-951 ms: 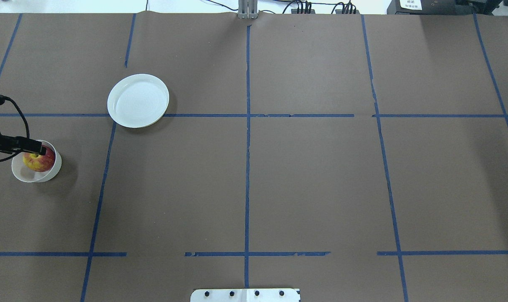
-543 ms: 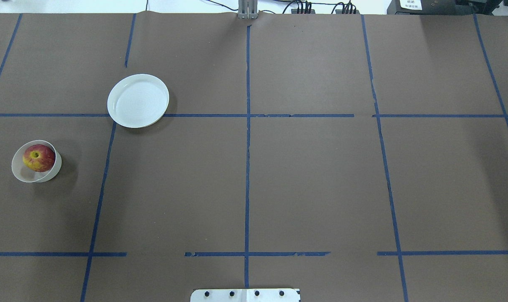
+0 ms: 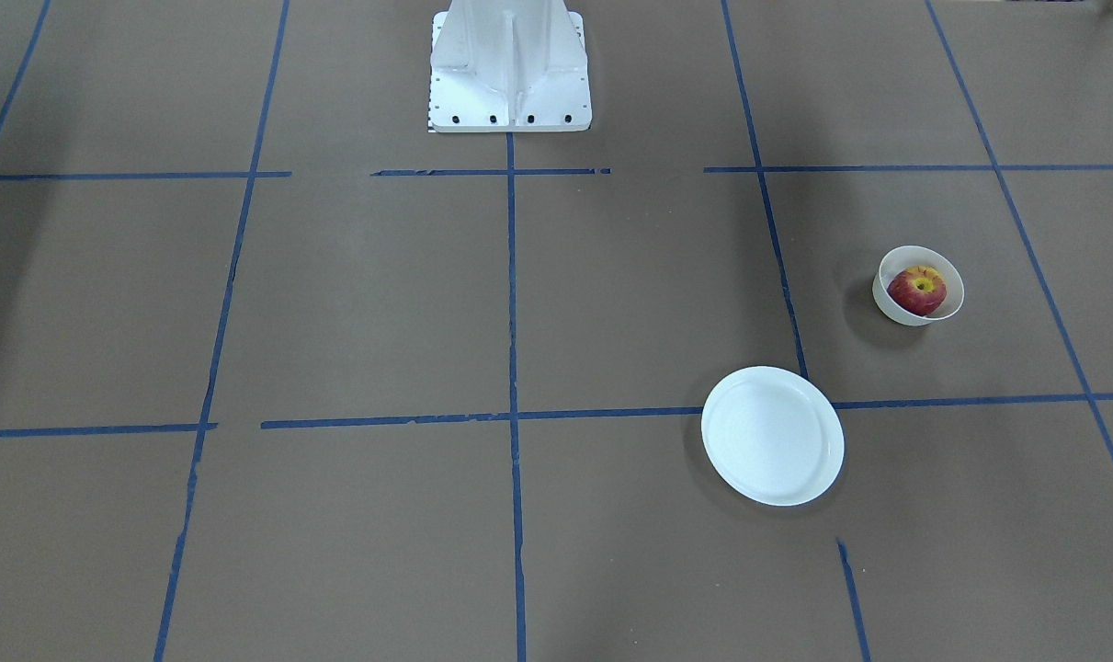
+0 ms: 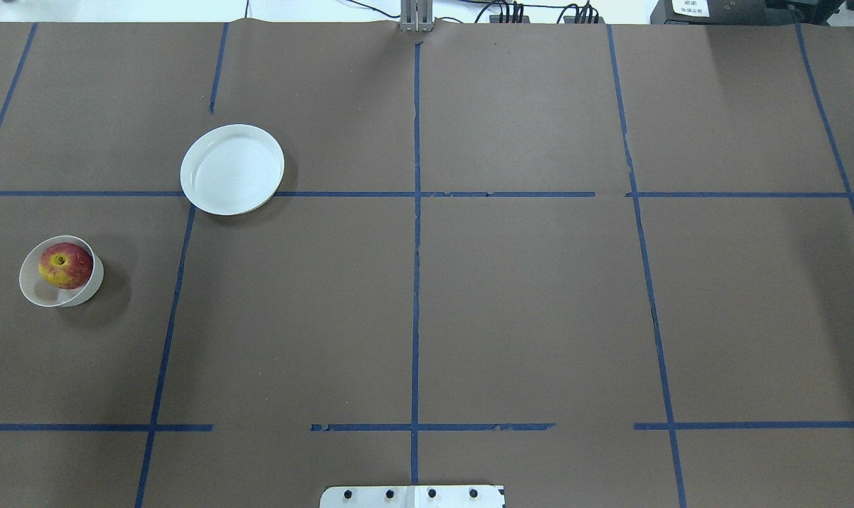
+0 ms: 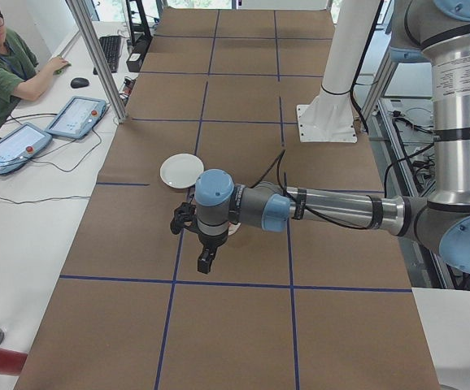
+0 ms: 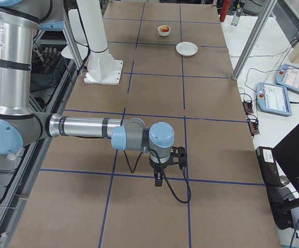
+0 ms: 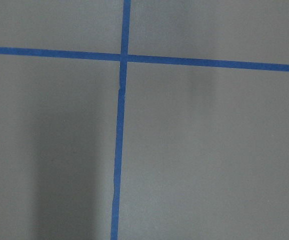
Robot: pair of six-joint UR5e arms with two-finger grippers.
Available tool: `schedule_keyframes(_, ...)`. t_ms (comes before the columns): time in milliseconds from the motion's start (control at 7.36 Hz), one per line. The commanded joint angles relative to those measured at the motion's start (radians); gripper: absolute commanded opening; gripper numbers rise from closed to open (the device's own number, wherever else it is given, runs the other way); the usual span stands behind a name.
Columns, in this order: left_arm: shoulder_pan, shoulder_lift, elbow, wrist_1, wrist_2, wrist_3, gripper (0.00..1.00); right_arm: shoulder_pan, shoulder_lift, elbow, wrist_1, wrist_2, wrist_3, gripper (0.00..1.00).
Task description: Move apple from plate to bowl
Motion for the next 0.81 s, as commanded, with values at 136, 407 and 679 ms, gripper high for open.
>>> schedule_keyframes(136,-0.055,-0.008,0.008,0.166,-0.023,0.112,1.00,0.000,0.000,0.000,0.000,0.000,0.000,1.00)
schedule_keyframes(407,-0.095,-0.001,0.018,0.172,-0.037,0.112,1.00,0.000,0.000,0.000,0.000,0.000,0.000,1.00)
schedule_keyframes(679,-0.117,0.018,-0.006,0.160,-0.078,0.113,1.00,0.000,0.000,0.000,0.000,0.000,0.000,1.00)
